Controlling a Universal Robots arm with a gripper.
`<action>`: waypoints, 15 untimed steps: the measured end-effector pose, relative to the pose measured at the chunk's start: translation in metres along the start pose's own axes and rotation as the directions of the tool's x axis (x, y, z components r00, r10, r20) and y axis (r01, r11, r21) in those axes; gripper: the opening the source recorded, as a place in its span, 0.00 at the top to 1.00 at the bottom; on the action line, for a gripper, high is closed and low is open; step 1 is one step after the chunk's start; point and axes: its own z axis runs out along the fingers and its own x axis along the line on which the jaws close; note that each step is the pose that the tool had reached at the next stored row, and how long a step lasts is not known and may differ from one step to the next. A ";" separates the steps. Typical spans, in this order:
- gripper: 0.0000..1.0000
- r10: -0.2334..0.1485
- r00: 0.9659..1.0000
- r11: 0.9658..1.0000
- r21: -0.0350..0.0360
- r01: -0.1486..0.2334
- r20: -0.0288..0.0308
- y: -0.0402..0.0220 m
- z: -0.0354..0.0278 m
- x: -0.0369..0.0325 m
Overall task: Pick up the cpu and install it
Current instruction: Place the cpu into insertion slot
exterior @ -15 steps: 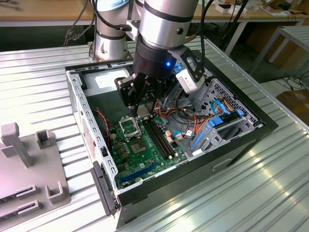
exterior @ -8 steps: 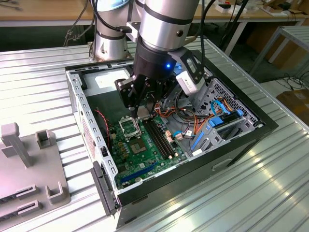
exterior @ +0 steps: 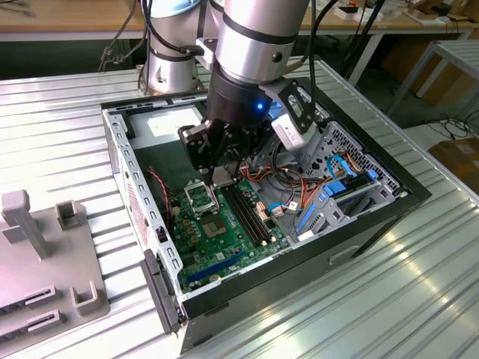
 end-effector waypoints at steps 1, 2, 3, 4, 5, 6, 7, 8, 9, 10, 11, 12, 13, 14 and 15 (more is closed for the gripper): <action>0.53 0.000 1.000 1.000 0.000 0.000 0.000 0.0000 0.0006 -0.0003; 0.53 0.000 1.000 1.000 0.000 0.000 0.000 0.0000 0.0016 -0.0006; 0.53 0.000 1.000 1.000 0.000 0.000 0.000 0.0000 0.0022 -0.0009; 0.53 0.000 1.000 1.000 0.000 0.000 0.000 0.0000 0.0027 -0.0012; 0.53 0.000 1.000 1.000 0.000 0.000 0.000 0.0000 0.0035 -0.0017; 0.53 0.000 1.000 1.000 0.000 0.000 0.000 0.0000 0.0042 -0.0021; 0.53 0.000 1.000 1.000 0.000 0.000 0.000 0.0000 0.0049 -0.0024; 0.53 0.000 1.000 1.000 0.000 0.000 0.000 0.0001 0.0056 -0.0026; 0.53 0.000 1.000 1.000 0.000 0.000 -0.001 0.0000 0.0066 -0.0032; 0.53 0.000 1.000 1.000 0.000 0.000 0.000 0.0000 0.0076 -0.0035; 0.53 0.000 1.000 1.000 0.000 0.000 -0.001 0.0001 0.0085 -0.0037; 0.53 0.000 1.000 1.000 0.000 0.000 0.000 0.0001 0.0091 -0.0039; 0.53 0.000 1.000 1.000 0.000 0.000 0.000 0.0001 0.0096 -0.0040; 0.53 0.000 1.000 1.000 0.000 0.000 -0.001 0.0001 0.0101 -0.0041; 0.53 0.000 1.000 1.000 0.000 0.000 -0.001 0.0001 0.0103 -0.0041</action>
